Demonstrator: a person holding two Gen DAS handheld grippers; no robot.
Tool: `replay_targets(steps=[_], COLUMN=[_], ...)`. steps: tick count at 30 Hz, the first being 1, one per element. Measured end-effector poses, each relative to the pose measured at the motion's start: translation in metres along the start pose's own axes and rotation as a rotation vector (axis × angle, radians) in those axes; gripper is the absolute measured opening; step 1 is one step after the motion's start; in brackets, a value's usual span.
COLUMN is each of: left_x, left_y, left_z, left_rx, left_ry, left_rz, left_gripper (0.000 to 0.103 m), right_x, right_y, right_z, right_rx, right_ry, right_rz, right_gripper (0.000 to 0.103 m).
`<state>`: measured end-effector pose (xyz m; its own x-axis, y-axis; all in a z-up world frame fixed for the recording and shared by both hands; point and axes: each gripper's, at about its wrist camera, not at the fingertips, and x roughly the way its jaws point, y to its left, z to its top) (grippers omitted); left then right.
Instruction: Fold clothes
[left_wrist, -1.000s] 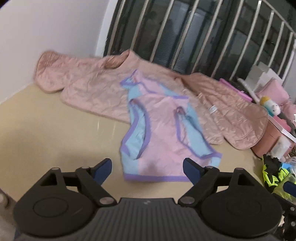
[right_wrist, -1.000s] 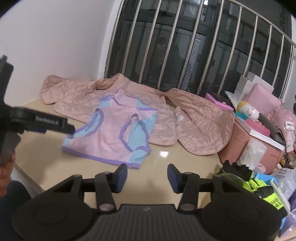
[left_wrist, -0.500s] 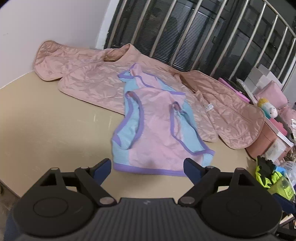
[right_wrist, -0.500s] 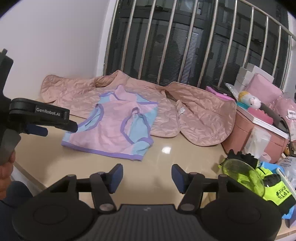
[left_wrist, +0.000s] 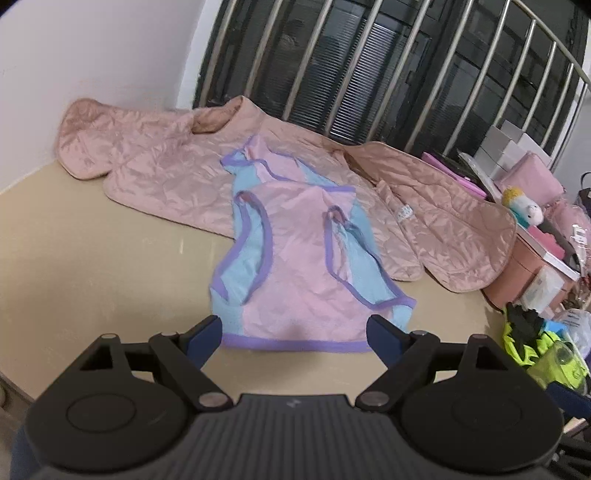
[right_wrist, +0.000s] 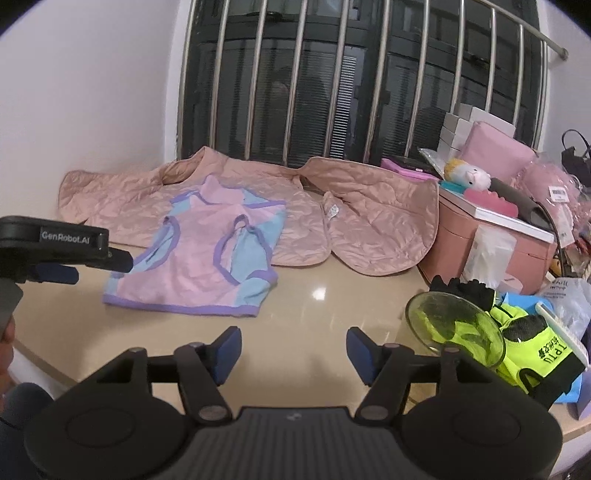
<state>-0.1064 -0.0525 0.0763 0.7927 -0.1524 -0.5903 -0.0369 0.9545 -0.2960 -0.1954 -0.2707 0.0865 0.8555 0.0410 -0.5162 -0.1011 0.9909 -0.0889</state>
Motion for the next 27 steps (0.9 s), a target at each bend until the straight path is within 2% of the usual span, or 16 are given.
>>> replay_targets(steps=[4,11,16,18,23,24,25,27], left_x=[0.003,0.003,-0.006,-0.016,-0.045,-0.050,-0.051,-0.044], left_y=[0.005,-0.006,-0.028,-0.040,-0.073,-0.076,-0.078,-0.075], left_z=[0.001,0.003,0.026,0.040,0.074,0.079,0.085,0.100], left_rx=[-0.043,-0.022,-0.063,-0.054,0.009,0.021,0.035,0.050], left_ry=[0.014,0.018,-0.020,-0.040,-0.105,-0.105,-0.083,0.034], left_rz=[-0.019,-0.033,-0.020,-0.047,-0.069,-0.081,-0.102,-0.145], left_gripper=[0.086,0.086,0.086,0.086,0.087,0.090,0.094,0.095], right_x=[-0.003,-0.003,-0.005,-0.009,-0.030,-0.034,-0.039,-0.043], right_y=[0.006,0.007,0.005,0.004,0.000,-0.001,-0.002,-0.005], right_z=[-0.003,-0.002,0.002,0.005,0.019,0.022,0.025,0.032], right_rx=[-0.046,-0.064,-0.055,-0.053,-0.046,-0.049,-0.051,-0.057], right_ry=[-0.010,-0.015,-0.027,-0.037,-0.123,-0.139,-0.156,-0.175], right_rz=[-0.009,-0.032,-0.033,-0.036,-0.017,-0.014,-0.011,0.001], right_gripper=[0.062,0.062,0.063,0.063,0.063,0.063,0.064,0.066])
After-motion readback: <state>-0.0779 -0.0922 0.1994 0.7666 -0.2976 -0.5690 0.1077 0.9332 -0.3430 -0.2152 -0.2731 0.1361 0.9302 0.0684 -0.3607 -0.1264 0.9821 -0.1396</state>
